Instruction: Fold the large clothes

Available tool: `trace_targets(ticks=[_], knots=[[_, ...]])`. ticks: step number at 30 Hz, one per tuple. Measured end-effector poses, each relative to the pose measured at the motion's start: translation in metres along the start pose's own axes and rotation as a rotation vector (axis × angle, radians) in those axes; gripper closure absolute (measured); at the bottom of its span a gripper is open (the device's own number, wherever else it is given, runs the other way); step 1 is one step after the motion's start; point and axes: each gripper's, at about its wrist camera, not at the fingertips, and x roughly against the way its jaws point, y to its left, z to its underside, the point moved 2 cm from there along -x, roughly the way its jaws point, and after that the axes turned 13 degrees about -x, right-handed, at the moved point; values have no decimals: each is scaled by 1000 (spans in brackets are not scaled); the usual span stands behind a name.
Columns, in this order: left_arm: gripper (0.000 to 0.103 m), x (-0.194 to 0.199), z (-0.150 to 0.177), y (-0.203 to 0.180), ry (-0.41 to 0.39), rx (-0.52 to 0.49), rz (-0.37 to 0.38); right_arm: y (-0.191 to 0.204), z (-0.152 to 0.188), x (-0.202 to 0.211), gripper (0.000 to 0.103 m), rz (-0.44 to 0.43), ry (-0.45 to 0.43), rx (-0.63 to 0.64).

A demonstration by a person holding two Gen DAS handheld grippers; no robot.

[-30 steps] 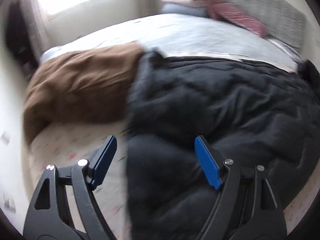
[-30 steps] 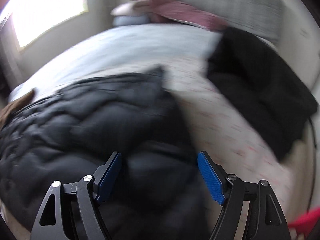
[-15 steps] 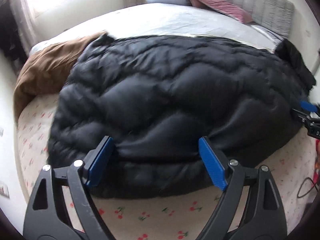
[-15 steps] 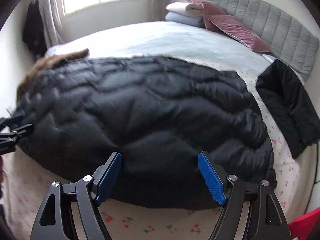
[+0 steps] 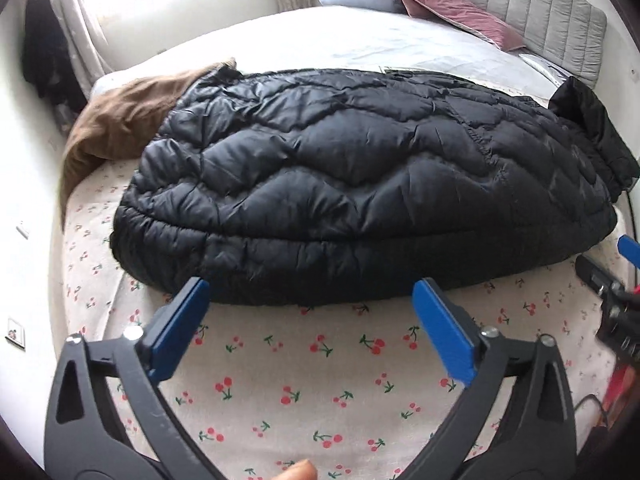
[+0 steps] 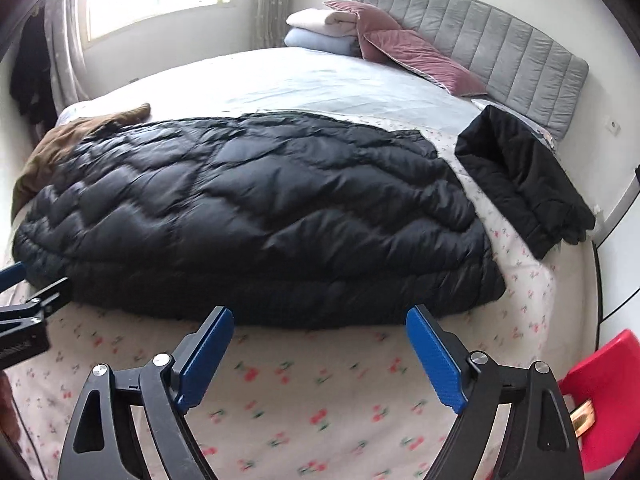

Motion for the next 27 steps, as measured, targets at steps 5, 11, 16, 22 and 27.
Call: trace_targets(ticks=[5, 11, 16, 22, 27], knots=[[1, -2, 16, -12, 35, -30, 7, 8, 22, -2, 13, 36, -5, 68], [1, 3, 23, -11, 34, 19, 2, 7, 28, 10, 13, 20, -19, 50], [1, 10, 28, -16, 16, 36, -10, 10, 30, 9, 13, 1, -3, 36], [1, 16, 31, -13, 0, 56, -4, 14, 33, 7, 13, -12, 13, 33], [1, 15, 33, -14, 6, 53, 6, 17, 35, 6, 13, -21, 19, 38]])
